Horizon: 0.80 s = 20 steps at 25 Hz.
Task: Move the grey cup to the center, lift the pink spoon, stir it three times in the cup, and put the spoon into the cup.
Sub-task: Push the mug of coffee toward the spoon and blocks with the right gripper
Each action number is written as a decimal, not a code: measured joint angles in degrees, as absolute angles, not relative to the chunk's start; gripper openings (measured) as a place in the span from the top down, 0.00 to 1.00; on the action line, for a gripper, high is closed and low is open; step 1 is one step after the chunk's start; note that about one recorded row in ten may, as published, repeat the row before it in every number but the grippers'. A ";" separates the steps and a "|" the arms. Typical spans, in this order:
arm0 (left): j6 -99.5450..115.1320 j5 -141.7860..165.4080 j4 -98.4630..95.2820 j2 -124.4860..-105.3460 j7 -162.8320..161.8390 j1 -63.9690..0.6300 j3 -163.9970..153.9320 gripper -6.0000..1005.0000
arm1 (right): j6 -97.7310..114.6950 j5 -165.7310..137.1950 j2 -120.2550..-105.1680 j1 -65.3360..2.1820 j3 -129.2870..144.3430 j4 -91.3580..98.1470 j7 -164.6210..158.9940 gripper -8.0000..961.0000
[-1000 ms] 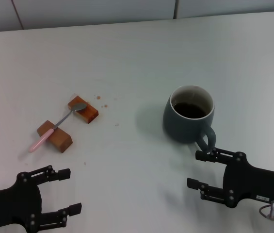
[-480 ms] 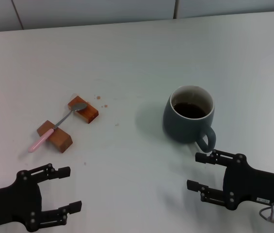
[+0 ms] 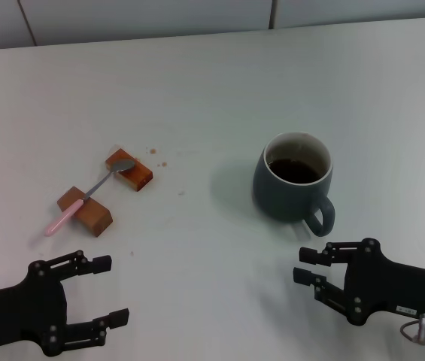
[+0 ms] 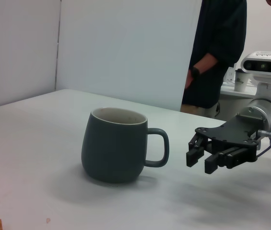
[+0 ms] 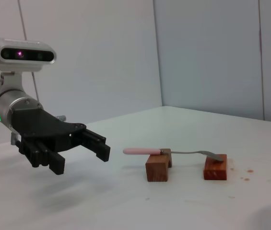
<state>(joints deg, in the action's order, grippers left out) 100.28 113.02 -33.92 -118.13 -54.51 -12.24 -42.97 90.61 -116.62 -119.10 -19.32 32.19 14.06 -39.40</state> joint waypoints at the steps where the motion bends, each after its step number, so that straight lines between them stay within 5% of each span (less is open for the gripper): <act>1: 100.28 113.02 -33.94 -118.13 -54.52 -12.23 -42.98 0.22 | 90.63 -116.59 -119.10 -19.32 32.15 14.06 -39.37 0.55; 11: 100.28 112.92 -34.02 -118.13 -54.41 -12.21 -42.76 0.22 | 94.23 -115.86 -119.19 -18.90 30.12 14.06 -35.48 0.95; 20: 100.28 112.85 -34.02 -118.13 -54.32 -12.21 -42.74 0.23 | 102.24 -113.61 -119.15 -15.98 6.64 10.35 -22.25 0.99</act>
<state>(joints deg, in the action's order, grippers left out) 100.28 112.85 -34.02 -118.13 -54.32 -12.21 -42.74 102.24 -113.61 -119.15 -15.98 6.64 10.35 -22.25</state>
